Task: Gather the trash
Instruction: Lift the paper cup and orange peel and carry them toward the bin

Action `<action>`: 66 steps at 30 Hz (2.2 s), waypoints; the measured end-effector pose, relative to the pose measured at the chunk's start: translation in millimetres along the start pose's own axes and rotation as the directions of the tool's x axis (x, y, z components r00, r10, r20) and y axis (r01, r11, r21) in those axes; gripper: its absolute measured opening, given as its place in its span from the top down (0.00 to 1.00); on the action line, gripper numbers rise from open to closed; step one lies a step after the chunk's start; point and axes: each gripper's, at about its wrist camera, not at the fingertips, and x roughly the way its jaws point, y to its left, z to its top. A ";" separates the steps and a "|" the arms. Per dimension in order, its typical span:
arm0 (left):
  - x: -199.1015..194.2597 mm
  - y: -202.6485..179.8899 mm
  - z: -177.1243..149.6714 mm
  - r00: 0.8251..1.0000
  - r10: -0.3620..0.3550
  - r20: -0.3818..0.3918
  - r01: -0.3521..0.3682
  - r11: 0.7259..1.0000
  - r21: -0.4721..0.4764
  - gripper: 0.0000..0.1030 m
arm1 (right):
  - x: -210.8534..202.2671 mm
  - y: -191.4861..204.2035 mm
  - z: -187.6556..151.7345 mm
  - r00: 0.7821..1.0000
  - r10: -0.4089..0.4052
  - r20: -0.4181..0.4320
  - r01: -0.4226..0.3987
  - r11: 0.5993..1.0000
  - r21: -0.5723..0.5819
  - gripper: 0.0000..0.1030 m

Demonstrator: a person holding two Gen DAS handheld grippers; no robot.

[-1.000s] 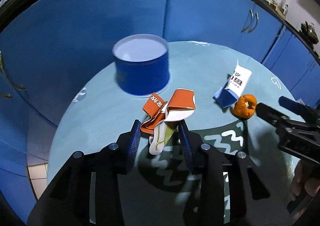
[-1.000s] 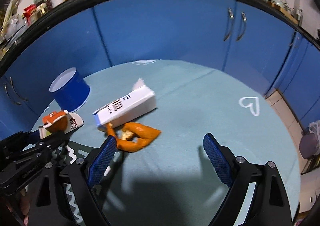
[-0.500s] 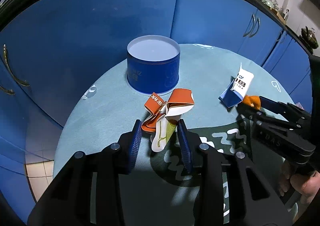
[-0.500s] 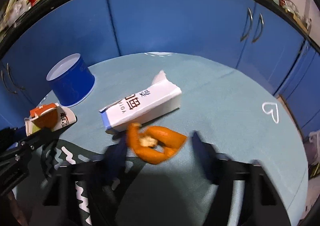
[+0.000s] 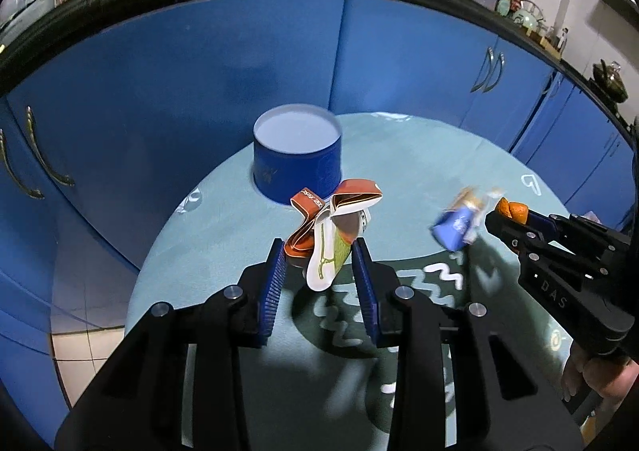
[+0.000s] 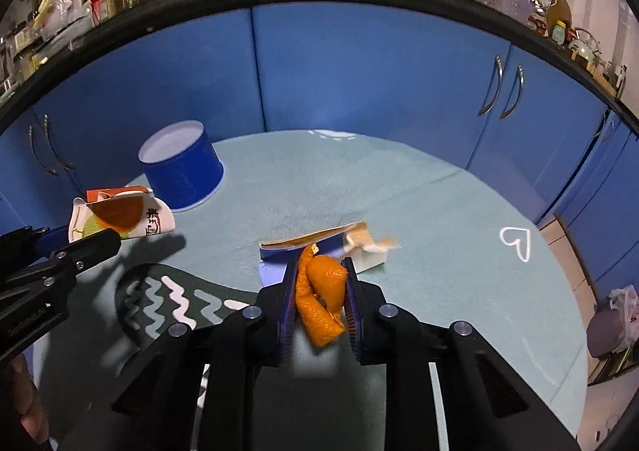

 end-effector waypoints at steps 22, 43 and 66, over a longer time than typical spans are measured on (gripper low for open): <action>-64.4 -84.1 1.5 0.993 -0.069 0.098 0.057 0.991 0.117 0.66 | -99.3 -49.8 -18.0 0.990 -0.052 0.129 0.040 0.995 0.091 0.80; -108.4 -194.5 3.8 0.974 -0.154 0.164 0.101 0.951 0.292 0.66 | -180.1 -127.7 -52.7 0.959 -0.165 0.231 0.114 0.969 0.217 0.80; -121.8 -340.4 -29.8 0.949 -0.297 0.103 0.206 0.835 0.510 0.66 | -242.4 -248.4 -132.6 0.921 -0.335 0.199 0.219 0.867 0.447 0.80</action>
